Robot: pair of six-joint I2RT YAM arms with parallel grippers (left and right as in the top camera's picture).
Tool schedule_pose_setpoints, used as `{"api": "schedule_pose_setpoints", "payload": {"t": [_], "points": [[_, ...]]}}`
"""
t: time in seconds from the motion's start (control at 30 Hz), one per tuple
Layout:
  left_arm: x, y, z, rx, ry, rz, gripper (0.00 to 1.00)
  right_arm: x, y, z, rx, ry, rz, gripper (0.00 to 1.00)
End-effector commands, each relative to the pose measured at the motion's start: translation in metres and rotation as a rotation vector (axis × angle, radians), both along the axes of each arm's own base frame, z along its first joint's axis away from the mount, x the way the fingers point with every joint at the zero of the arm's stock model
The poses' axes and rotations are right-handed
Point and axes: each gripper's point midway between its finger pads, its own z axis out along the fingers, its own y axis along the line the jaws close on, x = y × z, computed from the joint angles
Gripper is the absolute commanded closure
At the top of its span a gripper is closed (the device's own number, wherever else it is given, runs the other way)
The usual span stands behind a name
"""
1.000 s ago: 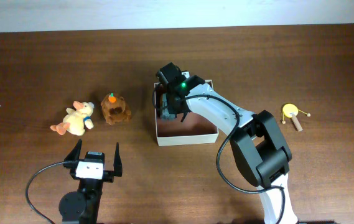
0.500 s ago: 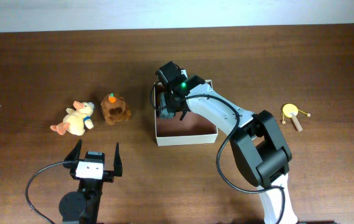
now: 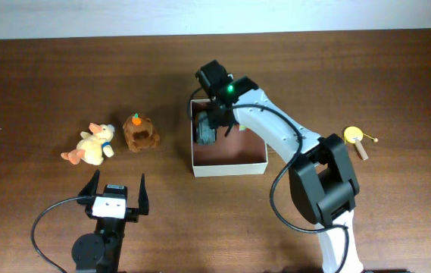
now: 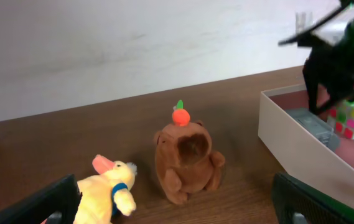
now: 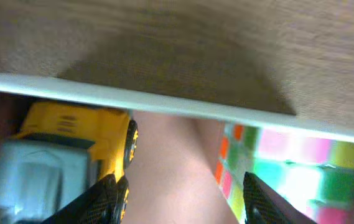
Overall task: Pack container
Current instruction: 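Raise the right gripper and move it toward the yellow toy drum, then lower the right gripper onto the drum's wooden handle and grasp it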
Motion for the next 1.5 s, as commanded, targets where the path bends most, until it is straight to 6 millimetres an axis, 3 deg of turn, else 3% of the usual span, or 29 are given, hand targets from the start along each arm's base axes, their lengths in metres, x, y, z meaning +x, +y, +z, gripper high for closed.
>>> {"api": "schedule_pose_setpoints", "payload": {"t": [0.0, 0.2, 0.33, 0.5, 0.7, 0.9, 1.07, 1.2, 1.47], "points": [[0.000, 0.000, -0.002, -0.008, 0.000, 0.001, 0.01, 0.012, 0.004, 0.031, 0.018, -0.041, 0.007, 0.39], [0.000, 0.000, -0.002, -0.008, 0.000, 0.001, 0.01, 0.007, 0.005, 0.082, 0.029, -0.032, 0.038, 0.34], [0.000, 0.000, -0.002, -0.008, 0.000, 0.001, 0.01, 0.002, -0.020, 0.119, -0.006, -0.031, -0.001, 0.27], [0.000, 0.000, -0.002, -0.008, 0.000, 0.000, 0.01, 0.001, -0.090, 0.164, -0.018, -0.031, -0.127, 0.16], [0.000, 0.000, -0.002, -0.008, 0.000, 0.001, 0.01, -0.022, -0.198, 0.187, -0.067, 0.046, -0.293, 0.14], [0.000, 0.000, -0.002, -0.008, 0.000, 0.000, 0.01, -0.038, -0.258, 0.202, -0.016, 0.061, -0.339, 0.14], [0.000, 0.000, -0.002, -0.008, 0.000, 0.001, 0.01, -0.067, -0.301, 0.193, -0.016, 0.128, -0.443, 0.14], [0.000, 0.000, -0.002, -0.008, 0.000, 0.001, 0.01, -0.083, -0.324, 0.161, 0.011, 0.207, -0.515, 0.14], [0.000, 0.000, -0.002, -0.008, 0.000, 0.001, 0.01, -0.098, -0.339, 0.083, 0.047, 0.305, -0.558, 0.13]]}}
